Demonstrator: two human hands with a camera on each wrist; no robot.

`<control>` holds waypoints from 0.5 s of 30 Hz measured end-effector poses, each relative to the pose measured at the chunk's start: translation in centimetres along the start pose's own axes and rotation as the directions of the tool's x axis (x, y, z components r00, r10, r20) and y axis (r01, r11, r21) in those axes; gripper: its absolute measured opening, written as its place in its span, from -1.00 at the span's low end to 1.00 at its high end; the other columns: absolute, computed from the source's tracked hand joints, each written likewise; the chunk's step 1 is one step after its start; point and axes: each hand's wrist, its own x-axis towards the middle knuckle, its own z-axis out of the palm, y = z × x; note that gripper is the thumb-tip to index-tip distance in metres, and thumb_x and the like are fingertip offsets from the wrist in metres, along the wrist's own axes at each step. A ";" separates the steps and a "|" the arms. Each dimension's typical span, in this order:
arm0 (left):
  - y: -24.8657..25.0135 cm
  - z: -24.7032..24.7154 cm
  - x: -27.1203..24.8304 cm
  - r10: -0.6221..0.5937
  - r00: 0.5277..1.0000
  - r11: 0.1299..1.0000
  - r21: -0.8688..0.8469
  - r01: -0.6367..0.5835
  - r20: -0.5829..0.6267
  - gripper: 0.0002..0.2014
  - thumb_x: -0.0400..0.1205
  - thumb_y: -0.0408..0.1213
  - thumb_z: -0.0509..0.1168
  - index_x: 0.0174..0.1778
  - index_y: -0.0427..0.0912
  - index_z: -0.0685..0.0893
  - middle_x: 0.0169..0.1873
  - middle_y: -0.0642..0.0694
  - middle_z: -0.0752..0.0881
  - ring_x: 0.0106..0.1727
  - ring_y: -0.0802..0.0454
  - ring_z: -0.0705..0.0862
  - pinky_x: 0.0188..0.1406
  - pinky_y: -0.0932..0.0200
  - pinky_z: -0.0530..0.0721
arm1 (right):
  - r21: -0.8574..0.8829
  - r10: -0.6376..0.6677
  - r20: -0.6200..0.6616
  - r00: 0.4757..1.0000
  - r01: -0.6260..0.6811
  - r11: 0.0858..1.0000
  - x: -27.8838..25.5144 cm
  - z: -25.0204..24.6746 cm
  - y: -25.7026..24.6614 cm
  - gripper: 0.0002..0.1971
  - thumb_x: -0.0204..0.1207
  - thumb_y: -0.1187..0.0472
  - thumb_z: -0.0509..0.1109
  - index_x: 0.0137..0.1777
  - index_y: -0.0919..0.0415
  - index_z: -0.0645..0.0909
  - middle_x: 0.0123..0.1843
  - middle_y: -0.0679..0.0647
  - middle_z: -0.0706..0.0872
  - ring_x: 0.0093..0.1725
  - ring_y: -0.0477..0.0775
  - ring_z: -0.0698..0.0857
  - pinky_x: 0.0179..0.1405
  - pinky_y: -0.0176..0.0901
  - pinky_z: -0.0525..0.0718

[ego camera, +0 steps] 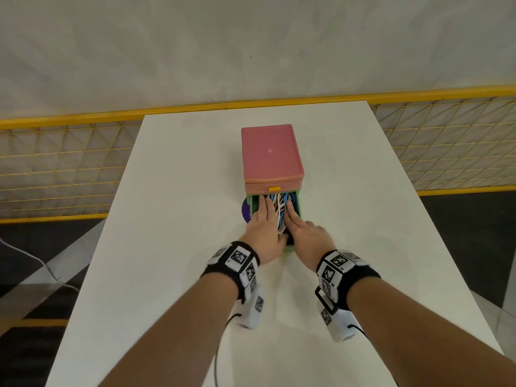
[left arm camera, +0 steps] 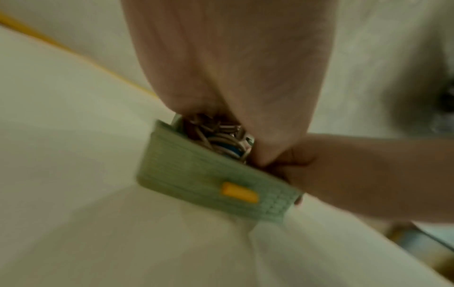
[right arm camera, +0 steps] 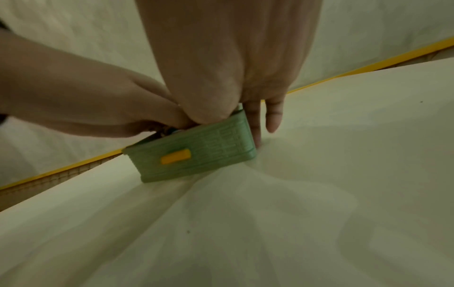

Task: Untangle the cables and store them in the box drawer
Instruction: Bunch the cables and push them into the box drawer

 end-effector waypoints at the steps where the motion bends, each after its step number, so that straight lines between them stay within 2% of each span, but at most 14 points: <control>1: -0.4 0.3 -0.7 0.042 0.999 0.997 0.060 -0.041 -0.022 -0.23 0.77 -0.08 0.10 0.68 -0.39 -0.23 0.70 -0.34 -0.21 0.72 -0.20 -0.05 0.70 0.00 0.01 | -0.085 -0.002 -0.026 1.000 0.000 0.996 -0.1 0.1 0.0 -0.32 0.60 0.35 0.06 0.68 0.13 -0.11 0.71 0.02 -0.30 0.31 0.20 0.52 0.16 0.04 0.55; 3: -1.4 1.2 -1.8 0.141 0.984 0.976 0.180 -0.120 -0.107 -0.39 0.81 -0.18 -0.06 0.67 -0.43 -0.12 0.70 -0.37 -0.12 0.73 -0.18 -0.06 0.71 -0.02 0.03 | -0.184 -0.018 -0.085 0.996 0.002 0.983 -0.2 0.4 0.0 -0.34 0.59 0.34 0.06 0.68 0.13 -0.06 0.72 0.02 -0.24 0.38 0.20 0.47 0.16 0.04 0.49; 4: -1.7 1.8 -2.3 0.173 0.977 0.965 0.220 -0.143 -0.127 -0.44 0.80 -0.25 -0.05 0.67 -0.44 -0.04 0.69 -0.38 -0.05 0.73 -0.20 -0.01 0.71 -0.07 0.08 | -0.191 -0.024 -0.116 0.993 0.001 0.982 -0.2 0.5 -0.1 -0.35 0.59 0.34 0.07 0.68 0.14 -0.02 0.73 0.02 -0.19 0.46 0.20 0.42 0.23 0.06 0.46; 6: -1.8 2.7 -2.9 0.167 0.972 0.950 0.293 -0.113 -0.166 -0.48 0.76 -0.31 -0.01 0.64 -0.43 0.19 0.66 -0.38 0.19 0.68 -0.20 0.23 0.69 -0.21 0.08 | -0.165 -0.029 -0.186 0.982 -0.002 0.986 -0.2 0.7 0.1 -0.38 0.57 0.34 0.15 0.64 0.16 0.14 0.72 0.06 0.00 0.61 0.21 0.27 0.44 0.13 0.36; 7: -1.6 2.9 -3.1 0.145 0.972 0.941 0.328 -0.077 -0.187 -0.49 0.73 -0.26 -0.03 0.60 -0.40 0.32 0.61 -0.35 0.34 0.62 -0.17 0.38 0.67 -0.31 0.04 | -0.168 -0.050 -0.224 0.973 0.012 0.986 -0.2 0.7 0.2 -0.41 0.52 0.35 0.25 0.58 0.19 0.30 0.69 0.11 0.18 0.62 0.24 0.28 0.48 0.18 0.36; 8: -1.2 3.0 -3.2 0.124 0.974 0.938 0.343 -0.053 -0.189 -0.47 0.71 -0.20 -0.07 0.55 -0.37 0.42 0.55 -0.32 0.45 0.55 -0.14 0.49 0.64 -0.37 -0.02 | -0.176 -0.082 -0.257 0.963 0.037 0.984 -0.2 0.7 0.1 -0.44 0.43 0.37 0.36 0.47 0.23 0.48 0.60 0.18 0.38 0.57 0.28 0.39 0.46 0.23 0.41; 10: -0.7 3.1 -3.2 0.099 0.980 0.944 0.328 -0.038 -0.170 -0.44 0.70 -0.14 -0.12 0.52 -0.35 0.49 0.50 -0.30 0.53 0.49 -0.12 0.56 0.58 -0.36 -0.15 | -0.137 -0.137 -0.280 0.950 0.101 0.985 -0.3 1.1 0.1 -0.49 0.25 0.45 0.48 0.27 0.32 0.66 0.40 0.27 0.62 0.37 0.31 0.62 0.33 0.26 0.55; 12: -0.4 3.2 -3.1 0.070 0.982 0.954 0.300 -0.014 -0.176 -0.43 0.70 -0.13 -0.11 0.52 -0.34 0.48 0.49 -0.29 0.54 0.49 -0.12 0.57 0.58 -0.30 -0.17 | -0.040 -0.170 -0.287 0.943 0.166 0.985 -1.1 1.9 -0.1 -0.44 0.18 0.56 0.50 0.25 0.41 0.65 0.30 0.33 0.68 0.26 0.33 0.70 0.28 0.23 0.59; 13: -0.4 3.2 -3.0 0.053 0.984 0.960 0.280 -0.002 -0.173 -0.43 0.70 -0.12 -0.13 0.53 -0.34 0.47 0.50 -0.28 0.53 0.50 -0.11 0.55 0.59 -0.28 -0.17 | 0.004 -0.173 -0.298 0.939 0.182 0.983 -1.5 2.1 -0.3 -0.42 0.19 0.60 0.48 0.29 0.44 0.61 0.32 0.34 0.67 0.28 0.33 0.69 0.32 0.20 0.56; 15: -0.4 3.0 -3.2 0.031 0.982 0.972 0.234 0.014 -0.189 -0.39 0.72 -0.09 -0.22 0.59 -0.32 0.38 0.57 -0.26 0.43 0.58 -0.11 0.45 0.62 -0.29 -0.19 | 0.095 -0.147 -0.319 0.936 0.186 0.978 -2.3 2.2 -0.4 -0.46 0.36 0.56 0.36 0.40 0.44 0.52 0.44 0.32 0.57 0.40 0.27 0.59 0.45 0.00 0.41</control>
